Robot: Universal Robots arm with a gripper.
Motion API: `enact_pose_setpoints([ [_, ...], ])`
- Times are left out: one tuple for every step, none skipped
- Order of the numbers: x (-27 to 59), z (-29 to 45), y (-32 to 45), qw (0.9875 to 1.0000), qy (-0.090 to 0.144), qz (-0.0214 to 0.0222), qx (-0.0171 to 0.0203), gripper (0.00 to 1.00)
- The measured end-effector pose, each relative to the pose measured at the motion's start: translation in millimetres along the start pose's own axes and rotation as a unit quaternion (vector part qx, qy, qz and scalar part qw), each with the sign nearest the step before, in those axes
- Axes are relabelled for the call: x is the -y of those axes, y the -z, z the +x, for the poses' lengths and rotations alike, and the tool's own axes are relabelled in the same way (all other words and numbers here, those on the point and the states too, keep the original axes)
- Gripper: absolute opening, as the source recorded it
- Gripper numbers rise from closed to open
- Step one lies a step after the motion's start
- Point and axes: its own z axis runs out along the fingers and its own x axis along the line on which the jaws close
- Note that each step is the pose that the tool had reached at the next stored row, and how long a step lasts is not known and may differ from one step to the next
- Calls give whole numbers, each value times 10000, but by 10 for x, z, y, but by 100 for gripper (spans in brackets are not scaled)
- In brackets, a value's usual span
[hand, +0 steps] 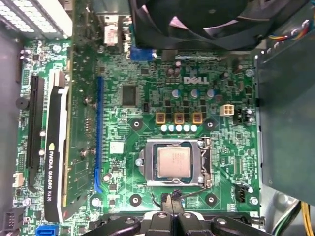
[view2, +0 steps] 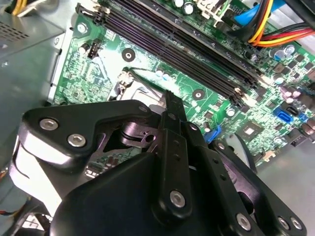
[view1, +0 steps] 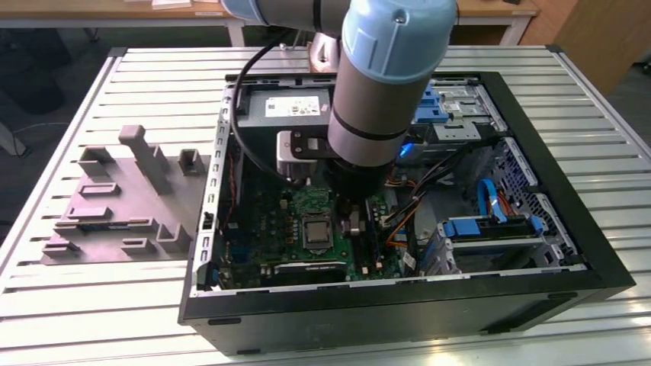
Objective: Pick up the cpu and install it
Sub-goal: 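Install the first cpu locking lever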
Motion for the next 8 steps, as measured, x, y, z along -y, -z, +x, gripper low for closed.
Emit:
enact_pose_setpoints([
  [1,2,-8,10000,32,1,-2,11],
  [2,4,-16,10000,63,2,-5,11],
  [2,6,-27,10000,97,3,-8,11],
  [3,8,-39,9999,124,4,-10,11],
  [2,13,-49,9999,146,4,-12,11],
  [1,20,-58,9999,163,4,-13,11],
  [1,28,-66,9998,178,4,-15,11],
  [1,36,-75,9998,192,4,-16,11],
])
